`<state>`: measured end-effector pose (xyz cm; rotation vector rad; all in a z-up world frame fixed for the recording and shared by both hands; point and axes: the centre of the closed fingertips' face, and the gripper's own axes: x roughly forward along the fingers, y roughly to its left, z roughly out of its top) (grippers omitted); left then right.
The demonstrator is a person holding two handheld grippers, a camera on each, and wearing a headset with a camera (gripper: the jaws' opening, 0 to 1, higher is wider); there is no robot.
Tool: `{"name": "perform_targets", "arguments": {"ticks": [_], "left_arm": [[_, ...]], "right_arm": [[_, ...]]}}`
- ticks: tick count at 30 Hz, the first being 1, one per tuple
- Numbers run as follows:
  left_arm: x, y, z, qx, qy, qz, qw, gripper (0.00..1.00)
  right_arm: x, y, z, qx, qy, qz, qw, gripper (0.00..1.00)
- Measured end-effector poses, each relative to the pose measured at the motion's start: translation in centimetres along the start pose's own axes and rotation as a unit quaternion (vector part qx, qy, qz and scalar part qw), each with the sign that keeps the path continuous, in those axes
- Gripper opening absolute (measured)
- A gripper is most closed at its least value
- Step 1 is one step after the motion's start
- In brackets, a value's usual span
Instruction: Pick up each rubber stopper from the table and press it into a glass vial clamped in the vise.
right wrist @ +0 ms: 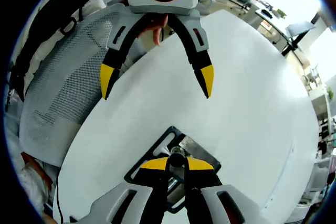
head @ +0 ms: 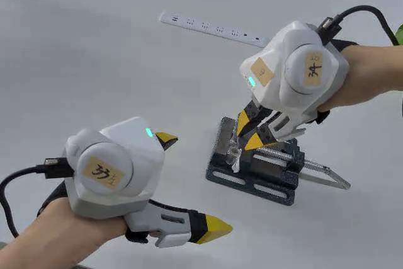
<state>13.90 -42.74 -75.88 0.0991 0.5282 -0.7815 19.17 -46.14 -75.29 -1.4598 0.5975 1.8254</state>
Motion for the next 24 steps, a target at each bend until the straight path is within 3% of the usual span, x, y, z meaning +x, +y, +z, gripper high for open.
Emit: {"name": "perform_targets", "arguments": {"ticks": [12, 24], "left_arm": [[0.0, 0.3, -0.2, -0.006, 0.000, 0.005, 1.0000, 0.92], [0.1, 0.3, -0.4, -0.012, 0.000, 0.004, 0.9999, 0.92]], "right_arm": [[1.2, 0.0, 0.4, -0.042, 0.014, 0.018, 0.9989, 0.06], [1.6, -0.1, -0.4, -0.044, 0.029, 0.024, 0.9983, 0.06]]}}
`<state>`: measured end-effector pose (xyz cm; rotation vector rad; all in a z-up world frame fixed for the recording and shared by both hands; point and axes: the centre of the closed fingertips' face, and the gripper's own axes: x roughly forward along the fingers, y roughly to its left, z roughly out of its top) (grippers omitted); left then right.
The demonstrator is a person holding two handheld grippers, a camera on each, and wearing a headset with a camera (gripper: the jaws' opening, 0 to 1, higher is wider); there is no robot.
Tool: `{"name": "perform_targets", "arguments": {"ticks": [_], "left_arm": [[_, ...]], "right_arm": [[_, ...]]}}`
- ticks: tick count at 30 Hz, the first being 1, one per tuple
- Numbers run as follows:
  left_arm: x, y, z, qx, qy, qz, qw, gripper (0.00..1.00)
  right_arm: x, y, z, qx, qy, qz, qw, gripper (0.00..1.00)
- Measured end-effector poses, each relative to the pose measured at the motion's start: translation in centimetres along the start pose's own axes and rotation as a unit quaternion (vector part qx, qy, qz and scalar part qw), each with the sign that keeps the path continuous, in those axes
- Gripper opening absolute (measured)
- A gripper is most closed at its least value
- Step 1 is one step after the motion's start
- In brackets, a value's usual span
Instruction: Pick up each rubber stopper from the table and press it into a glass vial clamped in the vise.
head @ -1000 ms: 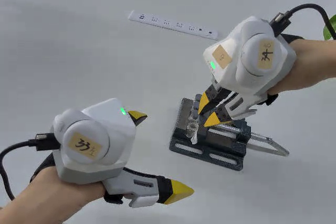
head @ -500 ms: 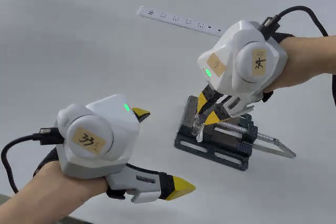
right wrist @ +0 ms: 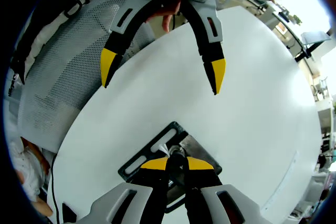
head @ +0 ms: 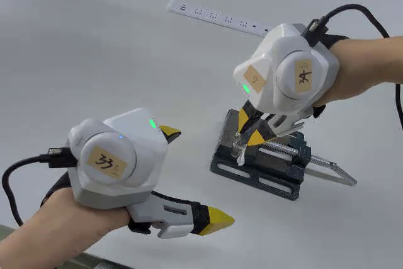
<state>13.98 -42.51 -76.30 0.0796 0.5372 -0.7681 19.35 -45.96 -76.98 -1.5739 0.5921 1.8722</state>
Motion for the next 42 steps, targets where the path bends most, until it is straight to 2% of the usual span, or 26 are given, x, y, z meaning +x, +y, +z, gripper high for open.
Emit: {"name": "perform_targets", "arguments": {"ticks": [18, 21, 30, 33, 42], "left_arm": [[0.08, -0.09, -0.15, -0.003, 0.001, -0.002, 1.0000, 0.90], [0.10, -0.08, -0.14, -0.004, 0.001, -0.002, 1.0000, 0.90], [0.07, -0.03, -0.32, -0.005, 0.002, -0.002, 1.0000, 0.90], [0.12, -0.05, -0.41, -0.006, 0.003, -0.003, 1.0000, 0.89], [0.11, -0.02, -0.39, -0.005, 0.002, -0.003, 1.0000, 0.89]], "right_arm": [[-0.04, 0.05, 0.20, 0.007, -0.007, 0.004, 0.9999, 0.06], [0.01, 0.02, 0.11, 0.000, -0.001, 0.002, 1.0000, 0.06], [-0.13, -0.01, 0.42, 0.010, -0.012, 0.004, 0.9999, 0.06], [-0.07, -0.03, 0.25, 0.001, -0.003, 0.002, 1.0000, 0.06], [0.02, -0.17, 0.22, 0.010, -0.009, 0.003, 0.9999, 0.06]]}}
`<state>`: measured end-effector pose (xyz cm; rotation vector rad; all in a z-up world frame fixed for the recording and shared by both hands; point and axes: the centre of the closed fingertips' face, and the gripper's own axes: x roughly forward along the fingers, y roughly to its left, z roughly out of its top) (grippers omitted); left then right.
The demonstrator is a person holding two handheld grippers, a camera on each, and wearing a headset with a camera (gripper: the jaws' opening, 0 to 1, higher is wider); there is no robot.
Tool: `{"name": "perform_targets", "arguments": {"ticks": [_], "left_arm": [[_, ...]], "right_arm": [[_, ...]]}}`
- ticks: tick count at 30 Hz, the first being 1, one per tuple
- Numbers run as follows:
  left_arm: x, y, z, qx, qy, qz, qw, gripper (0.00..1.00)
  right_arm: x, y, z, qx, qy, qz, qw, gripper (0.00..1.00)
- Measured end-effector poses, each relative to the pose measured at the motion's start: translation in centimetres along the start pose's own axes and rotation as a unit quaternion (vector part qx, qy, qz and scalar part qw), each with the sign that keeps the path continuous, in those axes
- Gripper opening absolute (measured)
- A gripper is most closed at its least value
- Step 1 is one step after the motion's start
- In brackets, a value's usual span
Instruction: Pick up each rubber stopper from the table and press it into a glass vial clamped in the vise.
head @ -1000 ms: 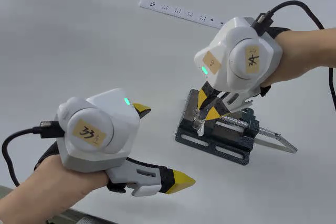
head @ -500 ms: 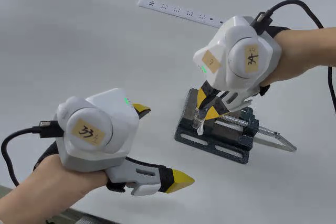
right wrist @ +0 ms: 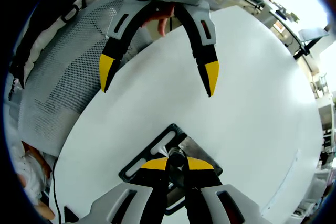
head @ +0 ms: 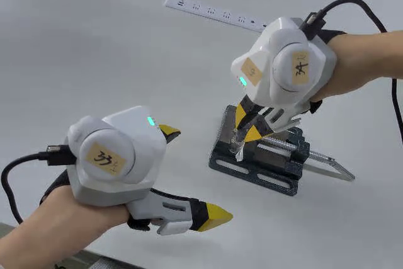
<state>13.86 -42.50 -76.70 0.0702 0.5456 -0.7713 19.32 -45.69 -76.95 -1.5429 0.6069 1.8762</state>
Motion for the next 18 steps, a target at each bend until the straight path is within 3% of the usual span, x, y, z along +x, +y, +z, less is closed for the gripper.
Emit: {"name": "perform_targets", "arguments": {"ticks": [12, 18], "left_arm": [[0.06, 0.10, -0.04, -0.002, 0.001, 0.000, 1.0000, 0.88], [0.20, -0.05, 0.10, 0.000, 0.000, -0.003, 1.0000, 0.88]], "right_arm": [[0.27, -0.08, -0.09, 0.009, 0.007, 0.006, 0.9999, 0.06], [0.33, -0.16, -0.02, 0.049, 0.011, 0.012, 0.9987, 0.05]]}}
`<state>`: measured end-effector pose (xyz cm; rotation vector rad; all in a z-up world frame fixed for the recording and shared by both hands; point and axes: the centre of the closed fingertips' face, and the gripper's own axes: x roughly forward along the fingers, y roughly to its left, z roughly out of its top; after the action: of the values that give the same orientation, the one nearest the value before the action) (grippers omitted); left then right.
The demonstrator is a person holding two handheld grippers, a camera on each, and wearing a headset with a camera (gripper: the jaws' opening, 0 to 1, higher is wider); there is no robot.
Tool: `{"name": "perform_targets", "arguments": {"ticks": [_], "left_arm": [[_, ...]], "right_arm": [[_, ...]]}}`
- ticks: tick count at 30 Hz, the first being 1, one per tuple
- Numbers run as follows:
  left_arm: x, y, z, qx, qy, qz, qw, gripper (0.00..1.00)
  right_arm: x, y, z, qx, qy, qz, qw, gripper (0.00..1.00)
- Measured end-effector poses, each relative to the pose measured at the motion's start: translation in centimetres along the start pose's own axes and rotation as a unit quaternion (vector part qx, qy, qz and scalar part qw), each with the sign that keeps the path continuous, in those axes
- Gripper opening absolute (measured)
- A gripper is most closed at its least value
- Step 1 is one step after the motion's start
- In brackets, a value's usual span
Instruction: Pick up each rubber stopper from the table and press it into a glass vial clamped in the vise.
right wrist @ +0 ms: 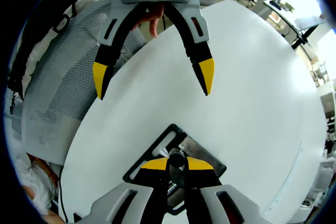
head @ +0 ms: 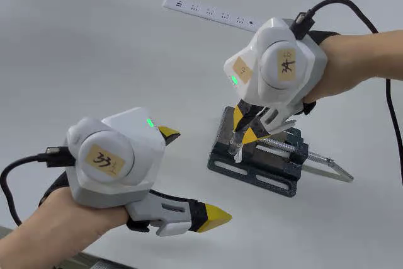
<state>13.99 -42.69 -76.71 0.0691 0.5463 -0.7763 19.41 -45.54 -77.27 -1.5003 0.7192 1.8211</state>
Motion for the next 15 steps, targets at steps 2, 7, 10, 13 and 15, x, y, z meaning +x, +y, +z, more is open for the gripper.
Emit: {"name": "perform_targets", "arguments": {"ticks": [2, 7, 10, 13, 15], "left_arm": [[0.05, -0.02, 0.02, -0.001, 0.000, -0.001, 1.0000, 0.88], [0.07, -0.04, 0.07, 0.000, 0.000, -0.001, 1.0000, 0.88], [0.11, -0.01, 0.08, -0.001, -0.001, -0.001, 1.0000, 0.87], [0.16, -0.03, 0.16, 0.000, -0.003, -0.001, 1.0000, 0.87], [0.16, -0.02, 0.15, -0.002, -0.003, 0.001, 1.0000, 0.87]], "right_arm": [[0.04, -0.04, 0.05, 0.006, 0.003, 0.002, 1.0000, 0.05], [0.05, -0.03, -0.06, 0.026, 0.006, 0.004, 0.9996, 0.05], [0.13, -0.09, -0.08, 0.039, 0.010, 0.003, 0.9992, 0.05], [0.11, -0.03, -0.01, 0.046, 0.014, 0.000, 0.9988, 0.05], [0.10, -0.03, -0.06, 0.052, 0.015, -0.003, 0.9986, 0.05]]}}
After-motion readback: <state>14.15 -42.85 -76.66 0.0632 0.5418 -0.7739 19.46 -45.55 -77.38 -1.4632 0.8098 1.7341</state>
